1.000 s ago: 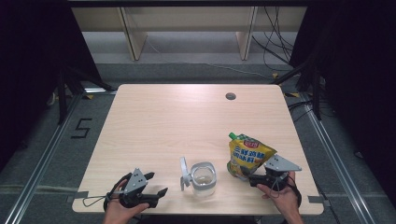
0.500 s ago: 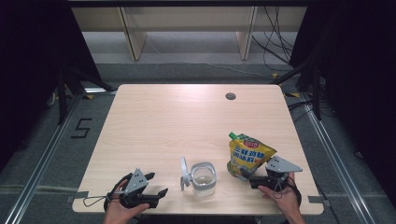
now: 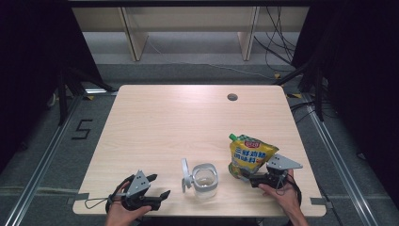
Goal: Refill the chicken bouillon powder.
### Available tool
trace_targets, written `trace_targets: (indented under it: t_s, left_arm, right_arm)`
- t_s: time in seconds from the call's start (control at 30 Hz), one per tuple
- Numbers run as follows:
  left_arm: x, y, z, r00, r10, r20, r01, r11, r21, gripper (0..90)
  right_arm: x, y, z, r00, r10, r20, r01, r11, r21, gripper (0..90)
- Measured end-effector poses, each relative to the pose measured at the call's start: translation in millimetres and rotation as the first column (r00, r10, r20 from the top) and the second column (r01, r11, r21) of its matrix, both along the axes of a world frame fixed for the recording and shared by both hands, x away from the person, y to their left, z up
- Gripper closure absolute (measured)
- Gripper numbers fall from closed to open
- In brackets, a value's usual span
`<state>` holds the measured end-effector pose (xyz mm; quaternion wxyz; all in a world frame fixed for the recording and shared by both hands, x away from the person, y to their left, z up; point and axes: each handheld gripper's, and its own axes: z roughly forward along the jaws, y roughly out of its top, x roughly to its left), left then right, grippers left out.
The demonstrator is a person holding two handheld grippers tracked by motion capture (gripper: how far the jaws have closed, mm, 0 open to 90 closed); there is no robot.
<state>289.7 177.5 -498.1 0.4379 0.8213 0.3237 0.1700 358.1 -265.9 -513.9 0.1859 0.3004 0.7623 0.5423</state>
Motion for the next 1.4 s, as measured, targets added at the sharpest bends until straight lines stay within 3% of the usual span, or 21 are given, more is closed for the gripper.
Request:
trace_targets:
  t_s: [0.03,0.07,0.13,0.2,0.27,0.33,0.5,0.6,0.7,0.73,0.83,0.87,0.93,1.0,1.07,1.1,1.2,1.23,1.3,1.33,1.4]
  left_arm:
    - [0.0,0.0,0.0,1.0,0.0,0.0,0.0,1.0,0.0,25.3]
    - [0.0,-0.5,-0.3,1.0,0.001,-0.003,-0.001,1.0,-0.005,25.3]
    - [-0.7,-1.5,0.3,0.9999,-0.008,0.011,0.008,0.9998,-0.017,25.3]
    - [-1.2,-2.0,0.0,0.9999,0.002,0.015,-0.001,0.9998,-0.018,25.4]
    - [-2.1,-2.0,0.6,1.0,0.003,0.001,-0.003,0.9997,-0.026,25.4]
    - [-2.4,-2.4,1.0,1.0,0.003,0.005,-0.003,0.9996,-0.03,25.5]
    - [-3.0,-3.8,0.7,1.0,-0.003,0.004,0.003,0.9995,-0.032,25.5]
    - [-2.5,-3.2,0.6,0.9999,-0.01,-0.003,0.01,0.9997,-0.022,25.5]
    - [-3.0,-4.2,0.8,0.9999,-0.009,0.011,0.009,0.9995,-0.03,26.0]
    - [-3.3,-4.8,-0.2,1.0,-0.005,-0.002,0.005,0.9996,-0.028,26.1]
    - [-3.6,-5.3,-0.2,0.9999,-0.015,-0.001,0.015,0.9995,-0.027,26.1]
    - [-3.9,-5.7,-0.1,0.9999,-0.014,-0.004,0.014,0.9994,-0.031,26.1]
    - [-2.6,-5.1,0.3,0.9995,-0.028,0.014,0.028,0.9995,-0.014,26.1]
    - [-2.2,-4.1,0.7,0.9993,-0.035,0.017,0.035,0.9994,0.005,26.1]
    - [-3.9,-5.9,0.0,0.9999,-0.014,0.003,0.014,0.9995,-0.03,26.3]
    - [-3.4,-4.3,0.7,0.9999,-0.015,0.001,0.015,0.9997,-0.02,26.3]
    - [-3.5,-3.4,1.2,0.9998,-0.016,0.007,0.016,0.9997,-0.018,26.5]
    - [-2.9,-2.9,1.3,0.9998,-0.018,0.011,0.019,0.9997,-0.016,26.5]
    - [-4.0,-3.6,0.4,1.0,0.002,-0.004,-0.002,0.9994,-0.034,26.6]
    - [-3.7,-3.0,0.8,1.0,-0.001,-0.005,0.001,0.9994,-0.033,26.7]
    - [-2.9,-1.8,2.0,0.9999,-0.014,0.002,0.014,0.9996,-0.023,26.9]
  right_arm:
    - [0.0,0.0,0.0,1.0,0.0,0.0,0.0,1.0,0.0,15.4]
    - [5.5,-0.4,-0.8,0.9987,0.007,0.051,-0.006,0.9997,-0.025,15.5]
    - [4.9,2.0,-0.8,0.9996,0.01,0.027,-0.01,0.9999,0.012,15.4]
    - [8.5,3.4,-0.9,0.9979,0.037,0.054,-0.038,0.9992,0.014,15.5]
    - [7.2,5.5,-1.3,0.9986,0.032,0.043,-0.034,0.9989,0.034,15.3]
    - [11.8,5.7,-1.0,0.994,0.047,0.099,-0.047,0.9989,0.002,15.7]
    - [12.0,11.6,-2.2,0.9958,0.021,0.089,-0.025,0.9989,0.04,15.7]
    - [11.8,11.6,-1.7,0.997,0.021,0.074,-0.022,0.9996,0.018,16.6]
    - [14.8,11.6,-2.7,0.9938,0.018,0.11,-0.021,0.9995,0.024,16.9]
    - [15.9,10.1,-1.3,0.9949,0.054,0.086,-0.056,0.9981,0.024,17.2]
    - [18.5,9.2,-1.2,0.9921,0.066,0.106,-0.068,0.9976,0.013,16.8]
    - [17.2,11.1,-1.7,0.9954,0.055,0.078,-0.059,0.9976,0.038,16.2]
    - [19.0,12.5,-1.5,0.9961,0.063,0.062,-0.066,0.9966,0.049,15.8]
    - [21.0,13.7,-2.4,0.9956,0.045,0.082,-0.05,0.9971,0.057,18.6]
    - [19.7,12.5,-0.5,0.9964,0.065,0.055,-0.068,0.9969,0.04,20.9]
    - [21.1,12.7,-0.2,0.9951,0.067,0.073,-0.07,0.9968,0.039,21.7]
    - [18.1,14.9,1.2,0.9981,0.033,0.052,-0.035,0.9984,0.043,23.1]
    - [20.1,13.6,2.4,0.9958,0.062,0.068,-0.063,0.9978,0.018,23.6]
    - [16.8,15.5,4.1,0.9979,0.037,0.053,-0.038,0.9991,0.016,25.0]
    - [15.7,15.9,6.5,0.9967,0.034,0.074,-0.034,0.9994,-0.013,26.2]
    - [13.1,19.1,6.3,0.9979,0.02,0.062,-0.02,0.9998,0.004,27.1]
